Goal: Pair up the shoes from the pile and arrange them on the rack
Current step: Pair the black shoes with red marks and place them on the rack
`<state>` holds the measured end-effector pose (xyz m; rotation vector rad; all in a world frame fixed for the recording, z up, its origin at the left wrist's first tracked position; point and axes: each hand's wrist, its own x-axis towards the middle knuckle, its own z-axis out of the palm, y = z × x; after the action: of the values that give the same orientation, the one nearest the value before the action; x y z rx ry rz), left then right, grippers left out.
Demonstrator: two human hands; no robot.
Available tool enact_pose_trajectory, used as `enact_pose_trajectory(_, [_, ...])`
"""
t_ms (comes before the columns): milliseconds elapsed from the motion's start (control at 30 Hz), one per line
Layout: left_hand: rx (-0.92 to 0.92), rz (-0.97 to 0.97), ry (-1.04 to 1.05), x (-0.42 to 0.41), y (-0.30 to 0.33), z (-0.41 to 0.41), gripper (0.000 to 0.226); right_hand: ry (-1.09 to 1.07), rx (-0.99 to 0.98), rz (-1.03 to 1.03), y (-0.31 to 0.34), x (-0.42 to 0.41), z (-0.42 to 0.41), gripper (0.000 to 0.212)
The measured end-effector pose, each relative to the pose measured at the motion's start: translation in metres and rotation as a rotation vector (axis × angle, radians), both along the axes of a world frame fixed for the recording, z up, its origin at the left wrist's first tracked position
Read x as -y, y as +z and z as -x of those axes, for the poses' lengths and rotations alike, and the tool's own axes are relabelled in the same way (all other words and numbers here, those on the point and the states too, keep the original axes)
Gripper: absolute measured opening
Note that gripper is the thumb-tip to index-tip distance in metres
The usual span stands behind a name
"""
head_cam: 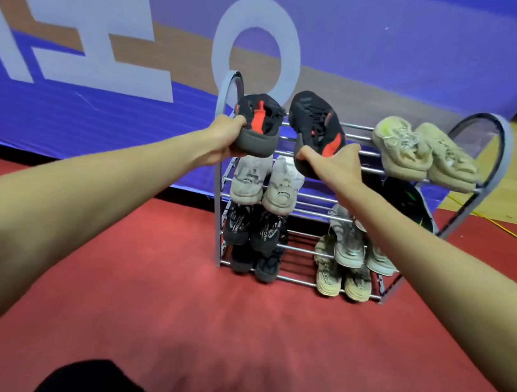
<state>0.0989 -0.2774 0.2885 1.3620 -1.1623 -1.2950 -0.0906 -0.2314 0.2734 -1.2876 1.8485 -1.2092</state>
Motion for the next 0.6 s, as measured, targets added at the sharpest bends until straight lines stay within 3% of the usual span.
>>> enact_pose_trajectory(167, [-0.015,-0.031,0.005,0.039,0.001,0.003,0.036,-0.035,0.035,0.002,-0.002,0.051,-0.015,0.085])
enact_pose_trajectory(300, [-0.047,-0.035,0.042,0.059,-0.009,0.008,0.026,-0.073,0.017,-0.016,-0.008,0.076,-0.02,0.089])
enact_pose_trajectory(367, [-0.038,-0.042,0.042,0.067,-0.015,0.008,0.032,-0.074,-0.008,-0.022,-0.01,0.083,-0.019,0.086])
enact_pose_trajectory(567, [-0.036,-0.047,0.033,0.072,-0.029,0.003,0.024,0.051,-0.048,-0.05,-0.016,0.096,-0.013,0.099])
enact_pose_trajectory(600, [-0.025,-0.043,0.046,0.073,-0.031,0.003,0.025,0.075,-0.042,-0.04,-0.019,0.098,-0.01,0.094])
